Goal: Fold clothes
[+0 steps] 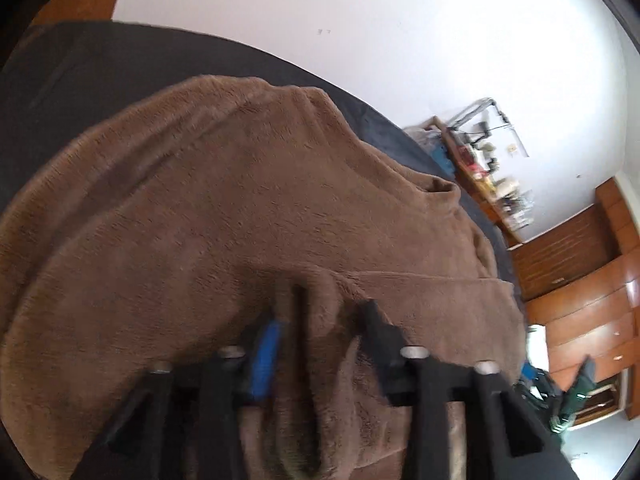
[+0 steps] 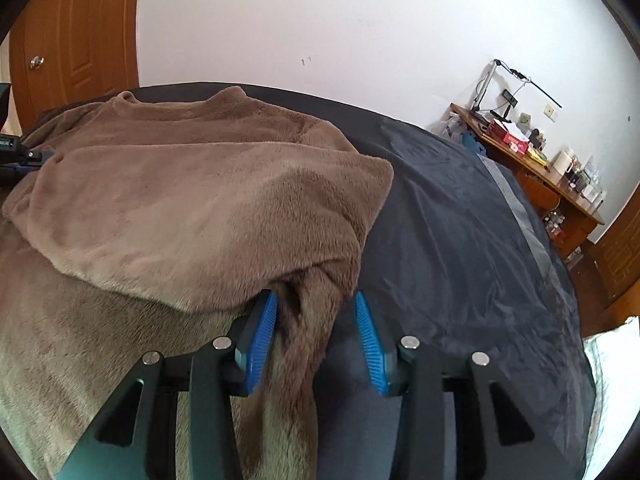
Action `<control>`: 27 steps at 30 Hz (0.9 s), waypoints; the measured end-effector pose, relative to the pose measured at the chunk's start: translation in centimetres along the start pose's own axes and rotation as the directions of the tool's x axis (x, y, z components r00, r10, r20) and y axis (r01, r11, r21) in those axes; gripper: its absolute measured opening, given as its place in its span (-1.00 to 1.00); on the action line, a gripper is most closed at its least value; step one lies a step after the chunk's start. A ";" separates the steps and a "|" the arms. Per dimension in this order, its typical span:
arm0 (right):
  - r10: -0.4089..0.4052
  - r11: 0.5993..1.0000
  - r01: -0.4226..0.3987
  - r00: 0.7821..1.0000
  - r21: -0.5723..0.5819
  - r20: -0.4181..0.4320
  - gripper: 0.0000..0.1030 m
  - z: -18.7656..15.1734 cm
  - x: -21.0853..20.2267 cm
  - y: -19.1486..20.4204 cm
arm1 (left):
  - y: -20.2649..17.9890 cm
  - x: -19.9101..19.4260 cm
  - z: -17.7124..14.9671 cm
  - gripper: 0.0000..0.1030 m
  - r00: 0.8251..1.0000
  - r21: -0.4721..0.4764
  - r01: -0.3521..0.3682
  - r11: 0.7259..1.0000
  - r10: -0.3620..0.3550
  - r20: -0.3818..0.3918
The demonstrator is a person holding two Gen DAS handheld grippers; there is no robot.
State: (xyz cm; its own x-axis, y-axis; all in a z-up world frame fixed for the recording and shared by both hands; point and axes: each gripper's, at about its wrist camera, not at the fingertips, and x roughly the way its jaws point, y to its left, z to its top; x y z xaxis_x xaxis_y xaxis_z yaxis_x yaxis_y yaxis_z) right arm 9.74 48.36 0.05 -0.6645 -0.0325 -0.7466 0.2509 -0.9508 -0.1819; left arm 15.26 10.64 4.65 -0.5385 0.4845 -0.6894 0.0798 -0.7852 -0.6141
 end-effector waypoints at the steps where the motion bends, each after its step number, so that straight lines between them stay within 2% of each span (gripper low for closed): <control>1: 0.003 1.000 -0.003 1.000 0.000 0.001 -0.13 0.1 0.2 0.0 | -0.1 0.1 0.0 0.16 1.000 0.003 0.012 1.000 -0.012 -0.003; 3: 0.010 1.000 -0.010 1.000 0.000 0.004 -0.37 0.2 0.5 0.0 | -0.6 0.3 -0.1 0.23 1.000 0.022 0.012 1.000 -0.012 -0.010; 5: 0.016 1.000 -0.016 1.000 0.002 0.013 -0.60 0.2 0.5 0.1 | -1.3 0.7 0.0 0.23 1.000 0.057 -0.024 0.998 0.025 -0.013; 6: 0.007 1.000 -0.007 1.000 -0.004 0.023 -0.64 0.2 0.4 0.2 | -1.8 0.9 0.0 0.19 0.998 0.073 -0.055 0.996 0.057 -0.018; 7: 0.000 1.000 0.001 0.999 -0.006 0.032 -0.67 0.1 0.3 0.2 | -2.3 1.1 0.1 0.07 0.996 0.088 -0.087 0.992 0.090 -0.023; 8: -0.006 1.000 0.006 0.999 -0.003 0.039 -0.69 0.0 0.2 0.1 | -2.6 1.2 0.3 -0.41 0.993 0.089 -0.111 0.990 0.114 -0.029; 9: -0.011 1.000 0.011 0.999 0.001 0.045 -0.70 -0.1 0.1 0.0 | -2.9 1.3 0.6 -0.59 0.990 0.088 -0.134 0.987 0.137 -0.035; 11: -0.024 1.000 0.023 0.998 0.009 0.056 -0.73 -0.2 -0.1 -0.2 | -3.2 0.9 1.3 -0.73 0.989 0.060 -0.142 0.988 0.144 -0.027; 17: -0.026 0.998 0.023 0.998 0.054 0.057 -0.73 -1.0 -0.5 -1.9 | -4.3 -3.7 4.3 -0.76 0.973 0.025 -0.173 0.985 0.167 0.156; 19: -0.022 0.998 0.019 0.998 0.055 0.053 -0.73 -1.0 -0.4 -2.0 | -4.3 -3.9 4.8 -0.76 0.974 0.034 -0.172 0.984 0.165 0.155; 22: -0.031 0.999 0.029 0.998 0.043 0.046 -0.73 -0.9 -0.2 -1.8 | -4.0 -2.5 4.5 -0.76 0.967 0.055 -0.235 0.971 0.227 0.115; 27: -0.018 0.999 0.016 0.999 0.047 0.043 -0.73 -1.2 -0.5 -1.9 | -1.7 -0.5 3.4 -0.76 0.959 0.050 -0.280 0.959 0.278 0.050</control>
State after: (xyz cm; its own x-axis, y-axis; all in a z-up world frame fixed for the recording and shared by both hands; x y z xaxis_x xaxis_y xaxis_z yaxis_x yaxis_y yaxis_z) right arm 10.45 50.56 -0.02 -0.6987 -0.0285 -0.7149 0.2070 -0.9645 -0.1638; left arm 12.54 10.47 7.34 -0.5365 0.2274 -0.8127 0.1857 -0.9076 -0.3765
